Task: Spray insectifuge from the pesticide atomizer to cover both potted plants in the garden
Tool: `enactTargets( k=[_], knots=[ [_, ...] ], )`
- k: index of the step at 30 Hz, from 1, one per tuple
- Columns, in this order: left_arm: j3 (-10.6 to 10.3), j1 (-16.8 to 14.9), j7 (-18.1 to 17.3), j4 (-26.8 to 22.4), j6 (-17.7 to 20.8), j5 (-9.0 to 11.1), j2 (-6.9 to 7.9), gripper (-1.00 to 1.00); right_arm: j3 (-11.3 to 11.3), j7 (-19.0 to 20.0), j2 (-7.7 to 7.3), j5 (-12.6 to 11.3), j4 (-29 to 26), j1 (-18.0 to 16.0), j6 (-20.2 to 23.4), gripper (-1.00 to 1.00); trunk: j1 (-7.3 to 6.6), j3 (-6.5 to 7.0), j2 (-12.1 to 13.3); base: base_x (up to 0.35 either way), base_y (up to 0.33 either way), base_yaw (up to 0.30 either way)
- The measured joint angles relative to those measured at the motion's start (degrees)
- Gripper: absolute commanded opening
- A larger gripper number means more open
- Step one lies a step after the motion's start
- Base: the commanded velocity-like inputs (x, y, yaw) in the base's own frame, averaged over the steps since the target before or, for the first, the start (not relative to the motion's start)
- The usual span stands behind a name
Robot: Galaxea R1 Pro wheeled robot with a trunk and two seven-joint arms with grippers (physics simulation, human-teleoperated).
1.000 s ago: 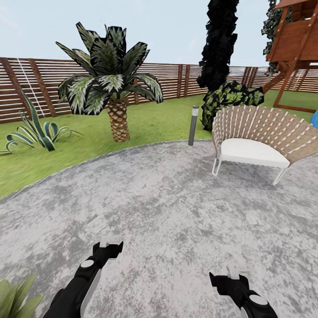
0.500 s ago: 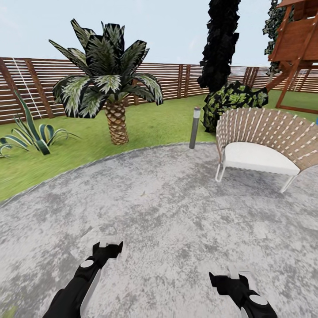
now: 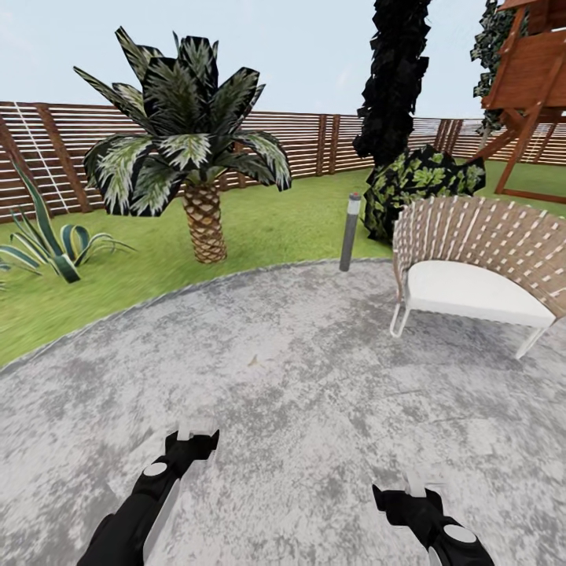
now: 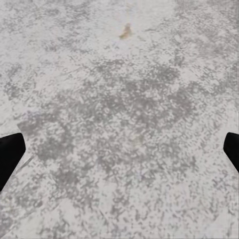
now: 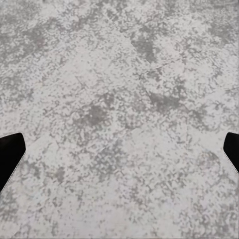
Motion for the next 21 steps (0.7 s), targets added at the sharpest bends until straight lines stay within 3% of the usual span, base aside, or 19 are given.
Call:
enactTargets(
  k=[7, 15, 21],
  knots=[
    [0.0, 0.0, 0.0, 0.0, 0.0, 0.0, 0.0, 1.0, 0.0, -0.1, 0.01, 0.0, 0.0, 0.0, 0.0, 1.0, 0.0, -0.08, 0.0, 0.347, 0.0, 0.102],
    [0.0, 0.0, 0.0, 0.0, 0.0, 0.0, -0.04, 1.0, -0.1, -0.1, 0.09, 0.0, 0.0, 0.0, 0.0, 1.0, 0.0, -0.39, 0.0, 0.347, 0.0, 0.205],
    [0.0, 0.0, 0.0, 0.0, 0.0, 0.0, -0.08, 1.0, -0.1, -0.1, 0.11, 0.0, -0.1, 0.0, 0.0, 1.0, 0.0, -0.51, 0.0, 0.347, 0.0, 0.044]
  ],
)
